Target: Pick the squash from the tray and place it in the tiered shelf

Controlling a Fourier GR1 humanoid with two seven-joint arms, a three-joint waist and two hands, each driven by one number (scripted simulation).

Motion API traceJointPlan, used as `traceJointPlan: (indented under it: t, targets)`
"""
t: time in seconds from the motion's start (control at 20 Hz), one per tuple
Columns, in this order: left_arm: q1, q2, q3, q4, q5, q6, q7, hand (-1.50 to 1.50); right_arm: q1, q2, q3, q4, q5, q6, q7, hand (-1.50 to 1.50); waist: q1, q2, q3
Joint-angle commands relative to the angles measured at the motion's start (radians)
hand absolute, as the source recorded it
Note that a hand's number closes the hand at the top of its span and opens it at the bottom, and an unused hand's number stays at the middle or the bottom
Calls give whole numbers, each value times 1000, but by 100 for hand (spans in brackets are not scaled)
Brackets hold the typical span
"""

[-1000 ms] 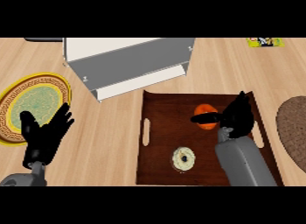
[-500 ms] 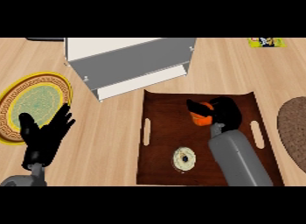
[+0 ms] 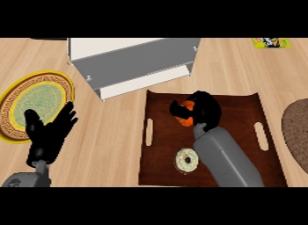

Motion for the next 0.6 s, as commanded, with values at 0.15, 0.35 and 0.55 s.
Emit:
traceJointPlan:
  t: [0.15, 0.35, 0.55]
  targets:
    - [-51, -26, -73, 15, -22, -42, 14, 0, -124, 6, 403, -108, -182, 265, -289, 150, 139, 24, 1]
    - [-10, -13, -33, 39, -10, -29, 11, 0, -159, 6, 549, -285, -302, 206, -306, 150, 55, 4, -1]
    - [6, 4, 11, 55, 8, -36, -7, 0, -291, 7, 576, -490, -292, 170, -142, 150, 1, -5, -2]
